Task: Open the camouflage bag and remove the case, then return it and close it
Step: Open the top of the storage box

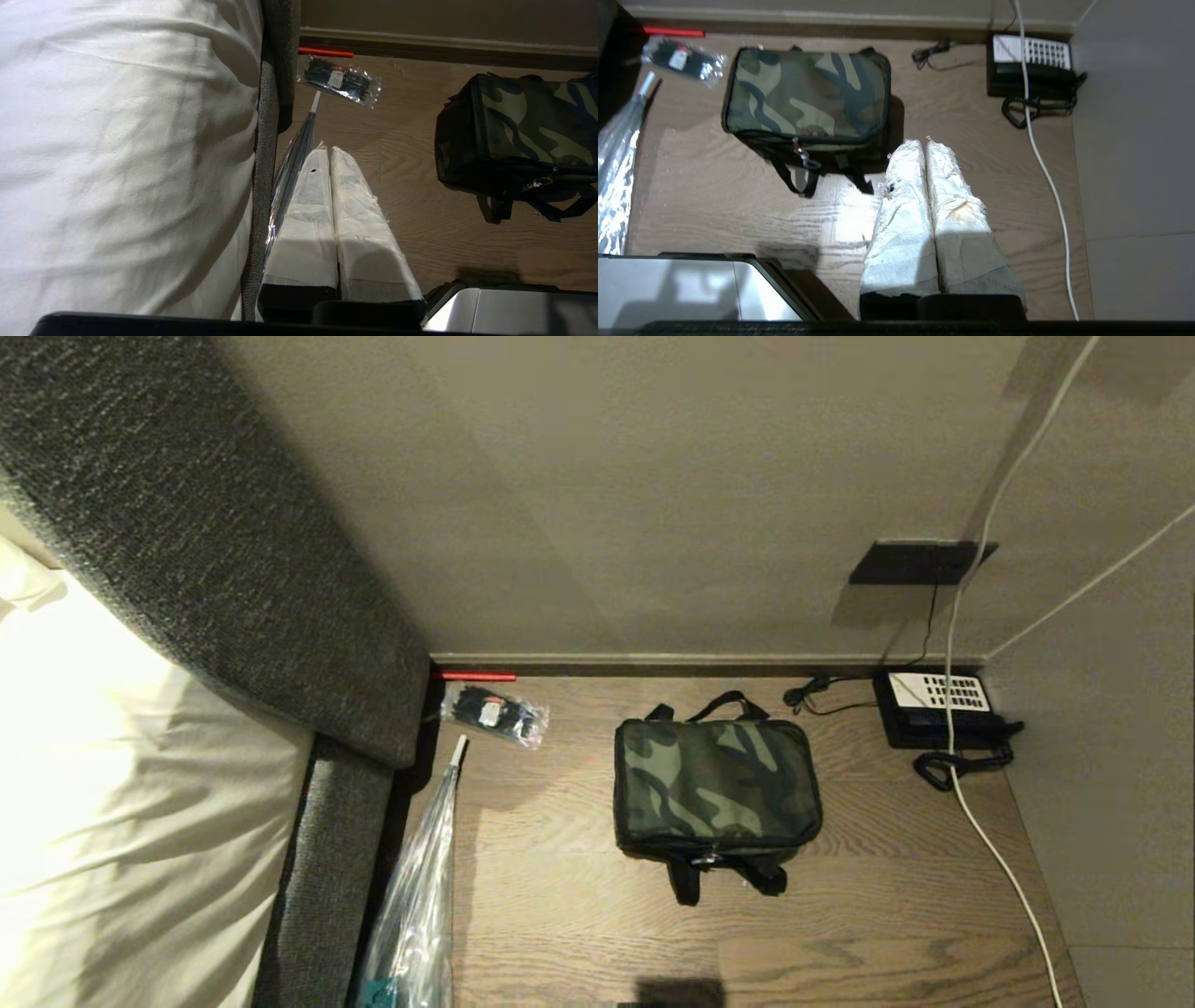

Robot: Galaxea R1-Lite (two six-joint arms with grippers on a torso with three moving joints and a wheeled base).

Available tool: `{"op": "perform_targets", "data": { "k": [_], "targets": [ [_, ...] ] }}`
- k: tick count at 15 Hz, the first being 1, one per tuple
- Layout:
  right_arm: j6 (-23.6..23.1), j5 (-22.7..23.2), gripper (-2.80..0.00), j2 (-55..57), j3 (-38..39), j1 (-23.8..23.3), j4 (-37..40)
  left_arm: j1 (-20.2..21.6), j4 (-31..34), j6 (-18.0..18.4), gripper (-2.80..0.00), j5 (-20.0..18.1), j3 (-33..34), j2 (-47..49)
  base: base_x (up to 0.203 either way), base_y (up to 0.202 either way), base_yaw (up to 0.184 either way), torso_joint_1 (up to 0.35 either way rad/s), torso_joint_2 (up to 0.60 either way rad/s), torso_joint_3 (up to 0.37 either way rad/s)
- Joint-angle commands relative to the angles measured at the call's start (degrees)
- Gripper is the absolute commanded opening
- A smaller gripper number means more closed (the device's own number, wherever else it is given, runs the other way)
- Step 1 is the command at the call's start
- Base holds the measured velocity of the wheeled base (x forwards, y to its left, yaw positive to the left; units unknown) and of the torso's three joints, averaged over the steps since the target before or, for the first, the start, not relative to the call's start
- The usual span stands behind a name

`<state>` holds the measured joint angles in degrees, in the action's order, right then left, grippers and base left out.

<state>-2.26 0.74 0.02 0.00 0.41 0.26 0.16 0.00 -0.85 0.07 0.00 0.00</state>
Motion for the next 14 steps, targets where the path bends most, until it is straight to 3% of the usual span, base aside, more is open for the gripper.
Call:
{"op": "perform_targets", "data": {
  "k": [1, 14],
  "targets": [
    [-0.03, 0.05, -2.80, -0.02, 0.00, 0.02, 0.00, 0.02, 0.00, -0.03, -2.80, 0.01, 0.00, 0.00, 0.000, 0.000, 0.000, 0.002, 0.00, -0.198],
    [-0.03, 0.05, -2.80, -0.02, 0.00, 0.02, 0.00, 0.02, -0.09, -0.29, -2.80, 0.01, 0.09, 0.00, 0.000, 0.000, 0.000, 0.002, 0.00, -0.199]
  ]
}}
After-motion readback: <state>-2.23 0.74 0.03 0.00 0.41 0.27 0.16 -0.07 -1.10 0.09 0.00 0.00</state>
